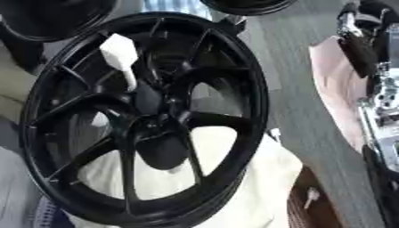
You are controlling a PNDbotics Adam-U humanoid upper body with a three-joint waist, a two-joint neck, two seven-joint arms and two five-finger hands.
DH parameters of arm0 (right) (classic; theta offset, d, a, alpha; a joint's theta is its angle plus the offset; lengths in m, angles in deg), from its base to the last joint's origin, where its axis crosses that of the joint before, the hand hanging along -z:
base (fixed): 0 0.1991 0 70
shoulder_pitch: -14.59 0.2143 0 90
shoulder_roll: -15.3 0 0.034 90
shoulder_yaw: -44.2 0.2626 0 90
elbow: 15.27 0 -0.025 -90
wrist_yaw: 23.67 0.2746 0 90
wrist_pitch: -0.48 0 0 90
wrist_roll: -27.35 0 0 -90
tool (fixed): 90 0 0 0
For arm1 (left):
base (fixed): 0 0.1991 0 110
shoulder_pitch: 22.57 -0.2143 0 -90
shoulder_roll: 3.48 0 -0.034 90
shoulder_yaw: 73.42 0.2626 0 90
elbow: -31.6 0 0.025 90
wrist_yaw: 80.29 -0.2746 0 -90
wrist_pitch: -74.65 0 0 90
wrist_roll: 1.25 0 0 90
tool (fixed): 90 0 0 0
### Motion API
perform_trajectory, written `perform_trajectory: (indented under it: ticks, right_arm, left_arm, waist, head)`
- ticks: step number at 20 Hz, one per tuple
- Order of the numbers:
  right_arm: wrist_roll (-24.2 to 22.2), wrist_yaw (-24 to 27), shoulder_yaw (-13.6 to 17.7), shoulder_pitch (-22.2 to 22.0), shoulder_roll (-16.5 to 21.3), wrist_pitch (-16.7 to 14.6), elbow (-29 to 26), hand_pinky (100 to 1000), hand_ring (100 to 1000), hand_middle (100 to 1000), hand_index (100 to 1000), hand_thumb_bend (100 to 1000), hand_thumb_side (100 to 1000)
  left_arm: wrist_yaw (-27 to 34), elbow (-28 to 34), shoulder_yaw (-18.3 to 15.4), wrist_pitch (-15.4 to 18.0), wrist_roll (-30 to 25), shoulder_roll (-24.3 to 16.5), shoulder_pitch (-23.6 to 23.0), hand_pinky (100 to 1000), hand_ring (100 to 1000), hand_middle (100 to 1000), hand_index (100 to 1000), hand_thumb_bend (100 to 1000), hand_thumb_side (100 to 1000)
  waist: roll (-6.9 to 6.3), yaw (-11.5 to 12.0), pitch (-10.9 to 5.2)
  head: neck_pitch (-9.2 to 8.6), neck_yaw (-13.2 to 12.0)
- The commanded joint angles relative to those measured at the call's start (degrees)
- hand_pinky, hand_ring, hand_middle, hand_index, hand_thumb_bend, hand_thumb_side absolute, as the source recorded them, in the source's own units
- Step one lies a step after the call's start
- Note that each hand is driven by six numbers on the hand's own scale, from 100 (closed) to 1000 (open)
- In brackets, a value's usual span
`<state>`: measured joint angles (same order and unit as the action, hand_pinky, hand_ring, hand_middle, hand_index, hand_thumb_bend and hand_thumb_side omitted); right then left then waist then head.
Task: Pull the pin out of the wheel hub.
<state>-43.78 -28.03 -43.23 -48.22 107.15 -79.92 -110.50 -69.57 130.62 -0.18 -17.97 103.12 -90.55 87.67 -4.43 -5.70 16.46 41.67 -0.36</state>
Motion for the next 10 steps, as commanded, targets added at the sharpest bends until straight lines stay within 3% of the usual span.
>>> perform_trajectory:
  ticks: [1, 4, 6, 10]
  right_arm:
    - [-0.09, 0.25, 0.39, 0.76, 0.57, -0.12, -1.36, 879, 806, 814, 845, 166, 551]
    - [-0.18, 0.41, 0.39, 0.97, 0.59, -0.12, -1.43, 879, 806, 814, 845, 165, 552]
    - [-0.19, 0.42, 0.48, 0.92, 0.77, -0.11, -1.48, 879, 806, 814, 845, 166, 552]
    - [-0.16, 0.37, 0.56, 0.61, 1.32, -0.02, -1.47, 879, 806, 814, 845, 165, 552]
  left_arm:
    - [-0.1, 1.43, -0.21, 0.1, 0.12, -1.46, 0.84, 752, 715, 728, 792, 569, 783]
    - [0.08, 2.28, 0.1, 0.33, -0.23, -2.82, 1.98, 752, 715, 727, 790, 569, 783]
    - [-0.48, 2.67, 0.9, 0.55, -1.13, -5.88, 3.26, 753, 717, 729, 794, 570, 784]
    - [-5.07, 2.93, 3.94, 2.83, -6.57, -16.51, 6.39, 756, 718, 722, 798, 569, 786]
  waist:
    - [0.3, -0.21, -0.94]
    - [0.39, -0.69, -0.6]
    - [0.29, -0.84, -0.55]
    - [-0.23, -0.91, -0.6]
  head:
    - [-0.72, 0.28]
    - [-0.97, 0.89]
    - [-0.78, 1.03]
    - [-0.59, 1.59]
